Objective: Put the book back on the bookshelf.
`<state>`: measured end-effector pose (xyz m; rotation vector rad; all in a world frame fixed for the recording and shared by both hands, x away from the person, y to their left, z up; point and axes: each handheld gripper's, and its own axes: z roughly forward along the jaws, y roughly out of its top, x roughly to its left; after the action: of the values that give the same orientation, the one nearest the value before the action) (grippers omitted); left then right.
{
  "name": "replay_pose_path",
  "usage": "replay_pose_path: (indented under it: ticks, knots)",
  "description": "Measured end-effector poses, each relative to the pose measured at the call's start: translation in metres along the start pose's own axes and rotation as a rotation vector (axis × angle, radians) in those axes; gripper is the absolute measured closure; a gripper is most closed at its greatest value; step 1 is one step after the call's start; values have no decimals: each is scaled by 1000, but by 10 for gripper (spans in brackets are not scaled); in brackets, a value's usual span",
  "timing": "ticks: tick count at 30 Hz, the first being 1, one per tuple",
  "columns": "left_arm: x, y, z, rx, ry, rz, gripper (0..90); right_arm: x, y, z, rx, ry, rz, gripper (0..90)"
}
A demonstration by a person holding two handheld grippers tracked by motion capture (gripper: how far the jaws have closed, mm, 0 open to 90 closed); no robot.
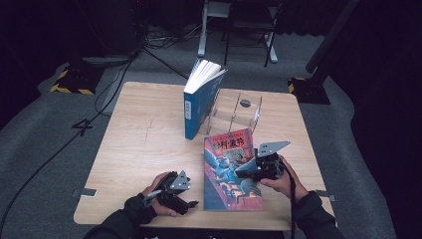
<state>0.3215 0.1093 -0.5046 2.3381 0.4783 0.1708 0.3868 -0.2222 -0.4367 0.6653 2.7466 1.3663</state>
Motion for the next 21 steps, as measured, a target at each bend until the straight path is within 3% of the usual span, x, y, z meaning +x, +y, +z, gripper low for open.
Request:
replay_pose_path:
  ticks: [4,9,14,18,21]
  knots:
    - [1,0,0,-1,3,-5,168,1,-2,0,-25,-14,-12,687]
    - [5,2,-1,2,27,-60,210,4,-3,-1,-42,-37,-31,714]
    - [20,9,-4,13,74,-103,226,6,-5,-3,-70,-45,-44,728]
    - [33,19,-8,-43,110,-130,244,7,-6,-3,-81,-48,-51,729]
    - [43,29,-7,-61,113,-133,247,7,-6,-4,-84,-52,-57,729]
